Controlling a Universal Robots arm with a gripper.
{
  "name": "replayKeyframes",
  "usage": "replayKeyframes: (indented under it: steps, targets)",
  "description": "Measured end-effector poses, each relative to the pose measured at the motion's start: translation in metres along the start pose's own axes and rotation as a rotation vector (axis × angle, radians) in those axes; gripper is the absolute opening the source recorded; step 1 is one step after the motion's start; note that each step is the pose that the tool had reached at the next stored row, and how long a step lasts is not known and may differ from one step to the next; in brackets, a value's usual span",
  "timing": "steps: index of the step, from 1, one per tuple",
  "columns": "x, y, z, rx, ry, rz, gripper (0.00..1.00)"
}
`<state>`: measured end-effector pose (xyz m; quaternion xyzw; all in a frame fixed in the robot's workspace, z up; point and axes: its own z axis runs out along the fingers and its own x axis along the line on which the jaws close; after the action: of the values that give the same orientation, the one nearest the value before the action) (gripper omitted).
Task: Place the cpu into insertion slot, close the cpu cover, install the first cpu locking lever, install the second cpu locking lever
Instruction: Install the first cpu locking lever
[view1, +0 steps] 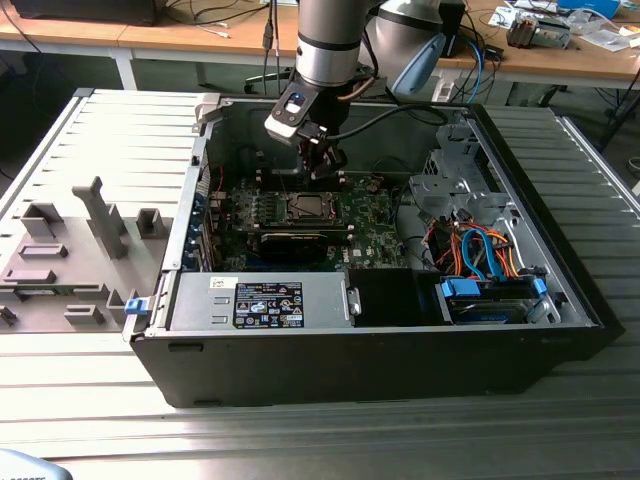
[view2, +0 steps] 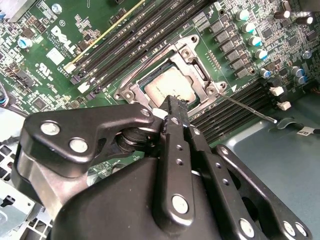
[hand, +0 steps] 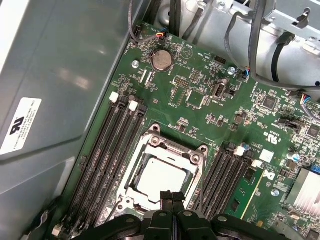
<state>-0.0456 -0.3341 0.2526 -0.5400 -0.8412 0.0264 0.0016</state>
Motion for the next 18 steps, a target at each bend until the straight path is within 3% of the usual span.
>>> replayKeyframes:
  steps: [18]
  targets:
    - [0.0,0.0,0.0,-0.001,-0.0017,-0.037,0.11]
